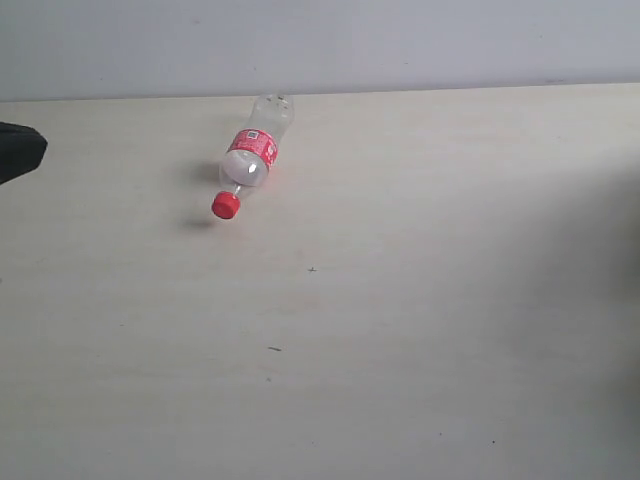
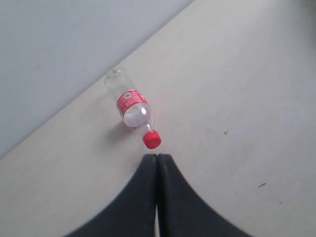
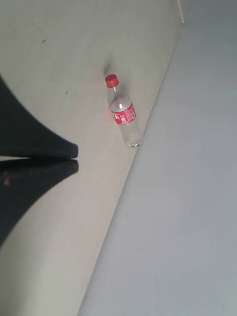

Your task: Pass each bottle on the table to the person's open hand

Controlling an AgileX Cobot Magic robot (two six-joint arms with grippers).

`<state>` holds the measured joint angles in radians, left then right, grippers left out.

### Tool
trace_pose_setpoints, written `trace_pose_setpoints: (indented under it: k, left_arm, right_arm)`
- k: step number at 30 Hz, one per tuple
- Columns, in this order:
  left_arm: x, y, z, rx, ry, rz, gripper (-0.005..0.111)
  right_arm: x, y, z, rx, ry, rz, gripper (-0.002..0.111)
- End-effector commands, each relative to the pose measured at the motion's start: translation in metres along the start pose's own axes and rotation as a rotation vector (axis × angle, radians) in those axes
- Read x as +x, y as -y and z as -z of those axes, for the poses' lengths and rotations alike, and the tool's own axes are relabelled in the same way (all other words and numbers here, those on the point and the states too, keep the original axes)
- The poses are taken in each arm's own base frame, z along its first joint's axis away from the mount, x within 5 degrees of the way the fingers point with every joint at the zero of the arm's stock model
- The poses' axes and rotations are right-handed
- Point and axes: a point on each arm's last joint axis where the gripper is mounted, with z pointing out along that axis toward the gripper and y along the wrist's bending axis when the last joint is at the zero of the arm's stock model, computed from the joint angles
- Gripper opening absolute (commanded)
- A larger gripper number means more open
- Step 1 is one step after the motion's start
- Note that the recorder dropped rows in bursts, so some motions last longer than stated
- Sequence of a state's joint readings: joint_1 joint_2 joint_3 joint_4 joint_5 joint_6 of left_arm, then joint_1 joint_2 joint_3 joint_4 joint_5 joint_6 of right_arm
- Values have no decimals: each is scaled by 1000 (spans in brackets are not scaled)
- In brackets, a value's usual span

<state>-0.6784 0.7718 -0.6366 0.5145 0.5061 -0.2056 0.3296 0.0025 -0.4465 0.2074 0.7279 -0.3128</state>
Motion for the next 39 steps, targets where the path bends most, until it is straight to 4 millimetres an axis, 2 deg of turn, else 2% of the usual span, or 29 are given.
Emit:
trace_pose_setpoints:
  k: [1, 11, 24, 39]
  left_arm:
    - [0, -1, 5, -3, 29, 14, 0]
    - [-4, -1, 7, 4, 75, 18, 0]
    - [5, -5, 41, -23, 235, 38, 0]
    - [16, 1, 38, -11, 281, 4, 0]
  right_arm:
    - [1, 0, -1, 5, 4, -5, 0]
    - [1, 0, -1, 5, 4, -5, 0]
    - [1, 0, -1, 5, 4, -5, 0]
    - [1, 0, -1, 5, 4, -5, 0]
